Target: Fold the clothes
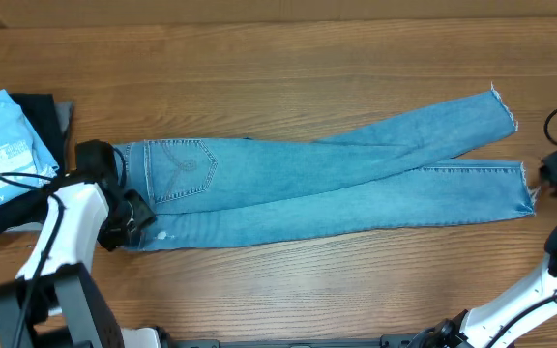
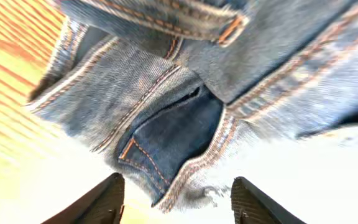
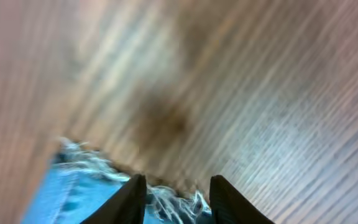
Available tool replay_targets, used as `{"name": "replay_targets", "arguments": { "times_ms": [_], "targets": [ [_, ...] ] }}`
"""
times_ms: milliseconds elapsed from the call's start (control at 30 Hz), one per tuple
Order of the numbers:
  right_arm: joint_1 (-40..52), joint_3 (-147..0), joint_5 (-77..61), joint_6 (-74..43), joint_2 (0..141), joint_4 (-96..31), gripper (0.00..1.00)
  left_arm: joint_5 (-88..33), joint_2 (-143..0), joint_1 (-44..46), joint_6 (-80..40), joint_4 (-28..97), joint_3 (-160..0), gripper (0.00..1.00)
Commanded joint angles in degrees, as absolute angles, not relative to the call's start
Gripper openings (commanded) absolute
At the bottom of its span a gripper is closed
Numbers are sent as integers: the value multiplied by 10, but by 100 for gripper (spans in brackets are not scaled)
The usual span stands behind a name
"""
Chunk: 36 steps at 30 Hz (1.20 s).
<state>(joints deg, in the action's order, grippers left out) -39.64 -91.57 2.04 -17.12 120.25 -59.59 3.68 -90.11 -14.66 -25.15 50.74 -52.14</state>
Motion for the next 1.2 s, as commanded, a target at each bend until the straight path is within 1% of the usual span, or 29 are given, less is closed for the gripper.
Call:
{"name": "replay_targets", "arguments": {
  "times_ms": [0,133,233,333,467,567,600,633,667,733,933,967,1000,1100,1133,1167],
  "targets": [
    [-393,-950,-5,-161,1138,-597,50,44,-872,-150,-253,506,-550,61],
    [-382,-949,-27,-156,1130,-595,49,57,-874,-150,-331,503,-551,60],
    [-372,-949,-29,-148,1130,-594,48,61,-881,-150,-388,457,-535,67],
    [-370,-949,-29,-148,1130,-594,47,64,-895,-150,-388,387,-515,66],
    [-370,-949,-29,-148,1130,-596,45,61,-941,-150,-388,361,-515,63],
    [-370,-949,-29,-148,1130,-597,44,60,-964,-150,-388,357,-515,53],
    [-370,-949,-29,-148,1130,-598,44,60,-964,-150,-387,353,-515,45],
    [-370,-949,-29,-148,1130,-599,44,59,-964,-150,-370,339,-515,28],
    [-370,-949,-28,-148,1130,-599,44,57,-961,-150,-360,333,-517,14],
    [-370,-949,-27,-148,1130,-599,44,38,-950,-150,-339,333,-524,4],
    [-370,-949,-27,-148,1130,-599,43,28,-838,-150,-332,310,-543,4],
    [-370,-949,-27,-148,1130,-599,43,18,-818,-150,-332,275,-543,4],
    [-370,-949,-27,-148,1130,-599,43,16,-812,-150,-334,214,-543,4],
    [-369,-949,-27,-148,1130,-599,43,25,-856,-146,-343,38,-543,5],
    [-369,-949,-27,-148,1130,-599,43,47,-908,-141,-356,-68,-543,20],
    [-369,-949,-27,-148,1130,-602,43,37,-956,-138,-373,-134,-543,40]
  ]
}}
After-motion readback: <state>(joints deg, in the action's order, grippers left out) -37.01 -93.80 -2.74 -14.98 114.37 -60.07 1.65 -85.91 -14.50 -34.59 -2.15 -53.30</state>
